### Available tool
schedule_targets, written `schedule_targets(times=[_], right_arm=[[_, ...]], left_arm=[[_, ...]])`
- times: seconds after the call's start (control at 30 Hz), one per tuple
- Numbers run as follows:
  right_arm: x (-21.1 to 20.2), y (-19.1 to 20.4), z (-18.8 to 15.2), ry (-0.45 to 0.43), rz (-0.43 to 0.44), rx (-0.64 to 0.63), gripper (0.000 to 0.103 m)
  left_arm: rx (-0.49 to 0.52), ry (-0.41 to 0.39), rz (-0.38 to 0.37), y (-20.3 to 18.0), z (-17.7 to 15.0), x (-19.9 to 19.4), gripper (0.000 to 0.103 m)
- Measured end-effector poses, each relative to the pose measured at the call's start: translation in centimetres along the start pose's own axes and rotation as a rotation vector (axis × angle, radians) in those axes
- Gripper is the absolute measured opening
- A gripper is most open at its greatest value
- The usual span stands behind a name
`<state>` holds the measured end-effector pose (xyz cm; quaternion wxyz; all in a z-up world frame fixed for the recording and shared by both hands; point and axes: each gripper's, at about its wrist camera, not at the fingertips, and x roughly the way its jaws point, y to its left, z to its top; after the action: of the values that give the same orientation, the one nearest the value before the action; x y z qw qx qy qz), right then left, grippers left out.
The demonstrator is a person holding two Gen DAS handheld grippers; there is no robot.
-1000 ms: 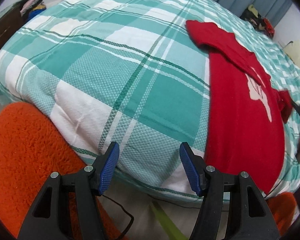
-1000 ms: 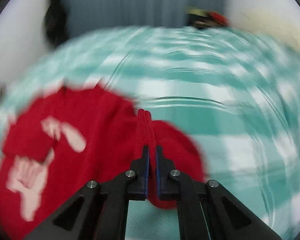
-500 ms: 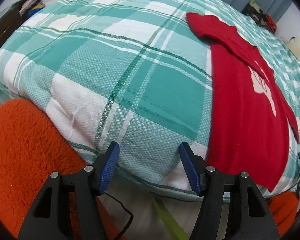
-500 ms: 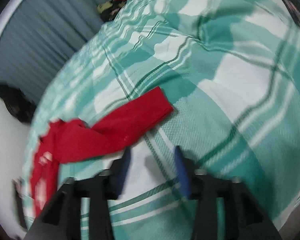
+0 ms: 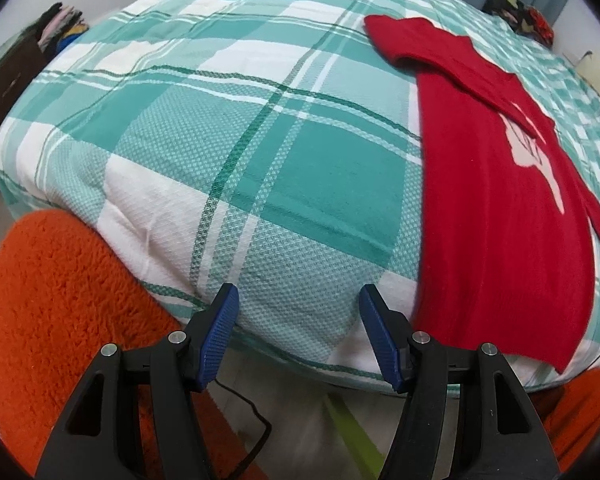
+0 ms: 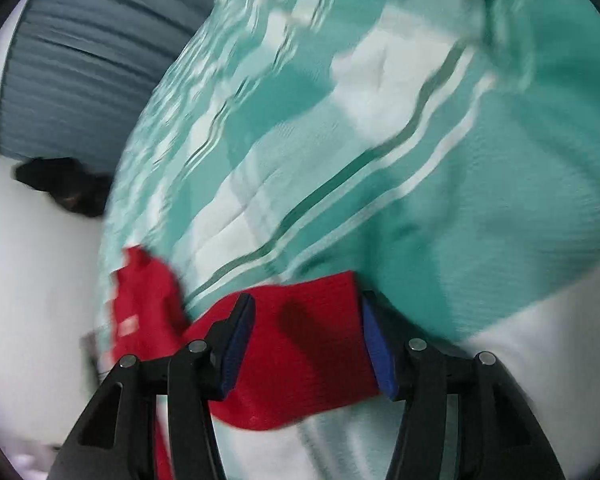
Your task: Fold small clothes
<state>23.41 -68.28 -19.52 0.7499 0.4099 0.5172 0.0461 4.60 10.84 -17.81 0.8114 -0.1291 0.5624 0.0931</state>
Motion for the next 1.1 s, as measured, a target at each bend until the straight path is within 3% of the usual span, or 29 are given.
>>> schedule_targets(times=[0.03, 0.07, 0.1, 0.17, 0.3, 0.37, 0.43, 0.57, 0.67, 0.8, 0.87, 0.9, 0.93, 1.0, 1.03, 1.1], right_arm=[[0.1, -0.2, 0.0, 0.016, 0.027, 0.014, 0.047], [0.2, -0.3, 0.0, 0.021, 0.034, 0.014, 0.017], [0.3, -0.2, -0.1, 0.039, 0.04, 0.006, 0.007], [-0.8, 1.0, -0.3, -0.005, -0.051, -0.083, 0.007], [-6.6, 2.2, 0.2, -0.264, -0.258, -0.206, 0.007], [-6.4, 1.1, 0.2, -0.24, -0.32, -0.188, 0.007], [-5.0, -0.4, -0.1, -0.202, -0.356, -0.145, 0.022], [-6.5, -1.7, -1.3, -0.28, -0.244, -0.038, 0.048], [-8.9, -2.1, -3.3, -0.342, -0.202, 0.07, 0.05], [-6.5, -3.9, -6.6, -0.242, 0.01, 0.289, 0.05], [-4.6, -4.5, -6.2, -0.255, 0.029, 0.284, 0.049], [-3.8, -4.7, -5.9, -0.277, 0.042, 0.269, 0.039], [-3.0, -4.7, -5.6, -0.288, 0.061, 0.236, 0.008], [-3.9, -4.2, -5.7, -0.355, 0.067, 0.211, 0.006], [-5.7, -3.7, -6.3, -0.434, 0.064, 0.179, 0.005], [-7.0, -3.3, -6.5, -0.437, -0.095, 0.14, 0.005]], left_arm=[[-0.001, 0.005, 0.002, 0.0, 0.1, 0.2, 0.065], [0.0, 0.009, 0.007, -0.2, 0.1, 0.4, 0.065], [0.005, 0.01, 0.013, -0.3, 0.2, 0.4, 0.065], [0.023, 0.007, 0.026, -0.6, 0.1, 0.4, 0.065], [0.04, 0.006, 0.034, -0.9, 0.0, 0.4, 0.065], [0.039, 0.008, 0.037, -0.9, 0.1, 0.6, 0.065], [0.04, 0.009, 0.04, -0.9, 0.3, 0.7, 0.065], [0.041, 0.008, 0.031, -0.8, 0.2, 0.5, 0.065], [0.022, 0.01, 0.021, -0.4, 0.4, 0.7, 0.065], [0.028, 0.01, 0.028, -0.6, 0.4, 0.9, 0.066], [0.034, 0.013, 0.029, -0.7, 0.4, 1.0, 0.066], [0.033, 0.014, 0.027, -0.7, 0.4, 1.0, 0.066], [0.031, 0.014, 0.024, -0.6, 0.4, 0.9, 0.066], [0.022, 0.007, 0.02, -0.2, 0.3, 0.5, 0.066], [0.015, 0.003, 0.019, 0.0, 0.3, 0.3, 0.066], [-0.008, 0.006, 0.008, 0.5, 0.4, 0.4, 0.066]])
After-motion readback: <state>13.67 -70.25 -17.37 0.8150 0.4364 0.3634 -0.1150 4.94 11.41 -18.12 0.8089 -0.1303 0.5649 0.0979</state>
